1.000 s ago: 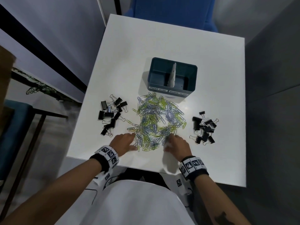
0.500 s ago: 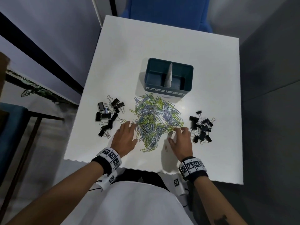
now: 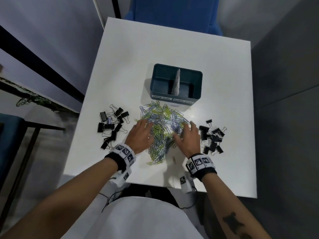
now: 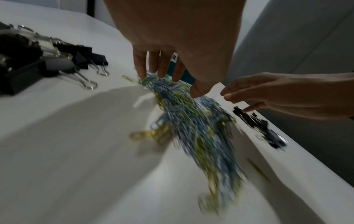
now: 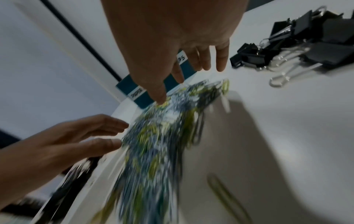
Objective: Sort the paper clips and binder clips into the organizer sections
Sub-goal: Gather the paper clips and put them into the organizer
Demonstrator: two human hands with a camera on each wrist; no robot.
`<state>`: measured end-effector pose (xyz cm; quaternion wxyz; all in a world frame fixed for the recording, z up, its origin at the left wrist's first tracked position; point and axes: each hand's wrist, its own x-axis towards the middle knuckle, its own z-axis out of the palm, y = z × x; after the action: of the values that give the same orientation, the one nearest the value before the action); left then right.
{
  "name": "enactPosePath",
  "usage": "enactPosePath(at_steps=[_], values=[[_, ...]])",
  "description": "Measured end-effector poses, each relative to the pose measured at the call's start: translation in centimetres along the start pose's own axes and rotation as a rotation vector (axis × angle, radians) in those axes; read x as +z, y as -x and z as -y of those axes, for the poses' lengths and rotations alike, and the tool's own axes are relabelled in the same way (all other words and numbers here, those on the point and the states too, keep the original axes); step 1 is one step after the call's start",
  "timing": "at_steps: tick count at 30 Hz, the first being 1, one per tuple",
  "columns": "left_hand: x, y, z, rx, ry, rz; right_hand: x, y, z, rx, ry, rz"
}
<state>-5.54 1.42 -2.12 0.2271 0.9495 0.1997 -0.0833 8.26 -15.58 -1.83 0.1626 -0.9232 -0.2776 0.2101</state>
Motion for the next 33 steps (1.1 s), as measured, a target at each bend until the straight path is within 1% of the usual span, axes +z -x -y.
enactPosePath(at_steps=[3, 6, 8, 10, 12, 14, 16, 22, 24, 25, 27, 29, 30, 32, 33], values=[[-0.7, -4.1, 0.8, -0.099, 0.042, 0.062, -0.1, -2.8, 0.3, 0.050, -0.013, 0.081], [-0.8, -7.7, 1.2, -0.183, 0.056, 0.125, 0.6, -5.1, 1.2, 0.056, 0.033, 0.196], [-0.5, -9.2, 1.2, -0.209, 0.044, 0.186, 0.9, -6.0, 2.1, 0.051, 0.072, 0.281], [-0.2, -9.9, 0.8, -0.200, -0.017, 0.235, 1.3, -6.3, 2.7, 0.024, 0.101, 0.322], [0.1, -9.7, 0.2, -0.159, -0.065, 0.228, 1.8, -6.1, 3.0, -0.039, 0.113, 0.314], [0.5, -9.0, -0.2, -0.101, -0.076, 0.207, 2.0, -5.6, 2.8, -0.105, 0.105, 0.296], [0.9, -7.9, -0.5, -0.051, -0.076, 0.214, 2.0, -4.9, 2.3, -0.165, 0.092, 0.295], [2.2, -3.8, -1.7, 0.066, -0.094, 0.240, 1.5, -3.0, -0.3, -0.299, 0.029, 0.343], [1.9, -2.9, -1.7, 0.047, -0.041, 0.184, 1.0, -2.8, -0.8, -0.311, -0.011, 0.279], [1.7, -2.5, -1.6, 0.002, -0.015, 0.143, 0.7, -2.7, -1.0, -0.295, -0.006, 0.220], [1.5, -1.9, -1.1, -0.131, 0.002, 0.097, 0.4, -2.5, -1.1, -0.178, 0.023, 0.139], [1.8, -1.4, -0.6, -0.223, -0.041, 0.089, 0.8, -2.1, -1.2, -0.021, 0.015, 0.156], [1.9, -1.3, -0.4, -0.254, -0.048, 0.099, 1.1, -1.7, -1.0, 0.033, -0.003, 0.180], [2.5, -1.2, -0.2, -0.279, -0.009, 0.139, 2.1, -0.8, -0.5, 0.078, 0.002, 0.222], [2.7, -1.2, -0.4, -0.265, 0.008, 0.157, 2.6, -0.2, -0.2, 0.079, 0.026, 0.242]])
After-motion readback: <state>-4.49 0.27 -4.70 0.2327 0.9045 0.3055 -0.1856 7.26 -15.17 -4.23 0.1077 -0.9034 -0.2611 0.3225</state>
